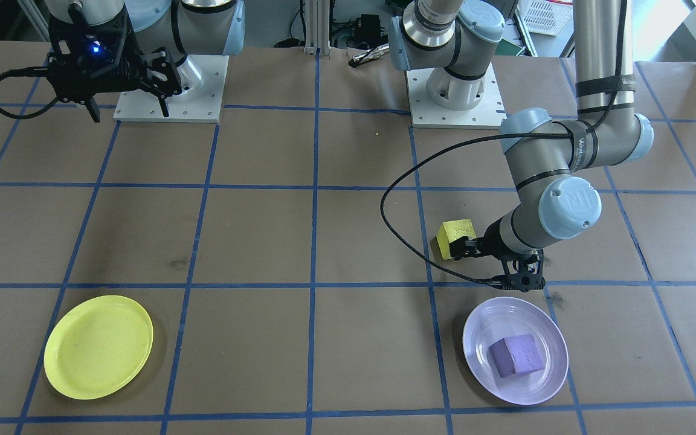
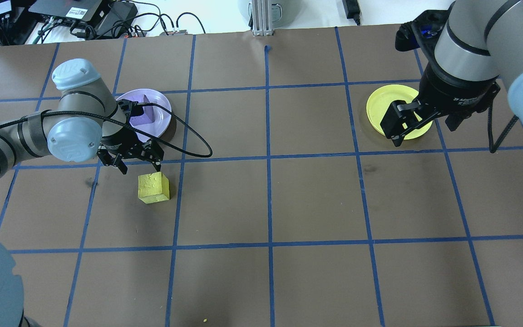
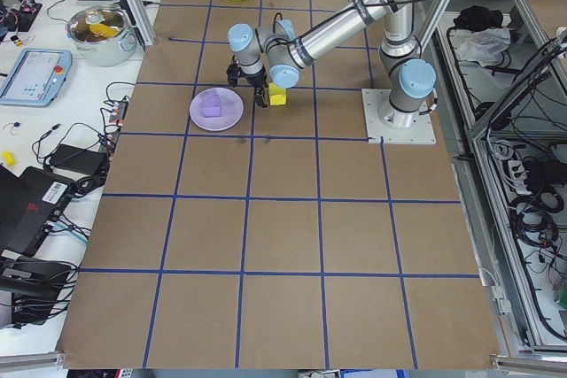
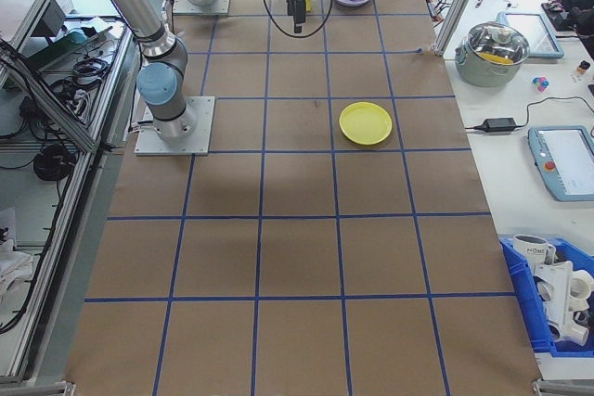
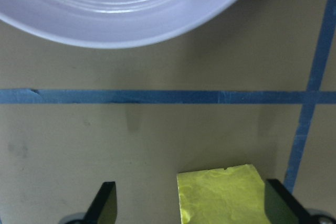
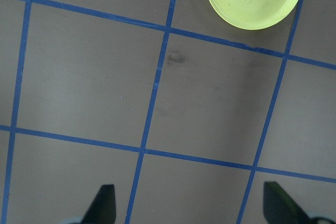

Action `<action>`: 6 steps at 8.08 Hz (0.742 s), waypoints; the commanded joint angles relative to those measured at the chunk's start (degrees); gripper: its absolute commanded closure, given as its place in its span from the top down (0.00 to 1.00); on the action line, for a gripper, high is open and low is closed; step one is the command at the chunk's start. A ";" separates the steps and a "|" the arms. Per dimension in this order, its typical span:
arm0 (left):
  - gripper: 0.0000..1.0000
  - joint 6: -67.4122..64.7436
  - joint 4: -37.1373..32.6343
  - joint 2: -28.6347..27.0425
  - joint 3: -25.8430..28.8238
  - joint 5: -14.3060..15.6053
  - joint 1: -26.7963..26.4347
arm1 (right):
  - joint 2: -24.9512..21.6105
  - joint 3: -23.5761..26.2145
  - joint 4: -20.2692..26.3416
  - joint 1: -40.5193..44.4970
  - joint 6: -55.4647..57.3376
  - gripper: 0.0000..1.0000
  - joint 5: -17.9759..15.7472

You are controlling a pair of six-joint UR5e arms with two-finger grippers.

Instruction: Sort blocks by color into plates

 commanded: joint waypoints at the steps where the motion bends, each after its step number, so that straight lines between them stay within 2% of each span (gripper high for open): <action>1: 1.00 -1.58 -2.27 -0.05 0.53 0.12 -0.10 | 0.00 0.00 0.00 0.00 0.01 1.00 0.27; 2: 1.00 -2.01 -4.99 0.21 0.97 0.12 -0.10 | 0.09 0.00 0.09 0.00 0.01 1.00 0.18; 5: 1.00 -3.51 -5.28 0.83 2.20 0.03 -0.10 | 0.09 0.09 0.18 0.00 0.01 1.00 0.01; 6: 1.00 -3.60 -6.67 0.83 4.56 -0.14 -0.10 | 0.09 0.09 0.18 0.00 0.10 1.00 0.10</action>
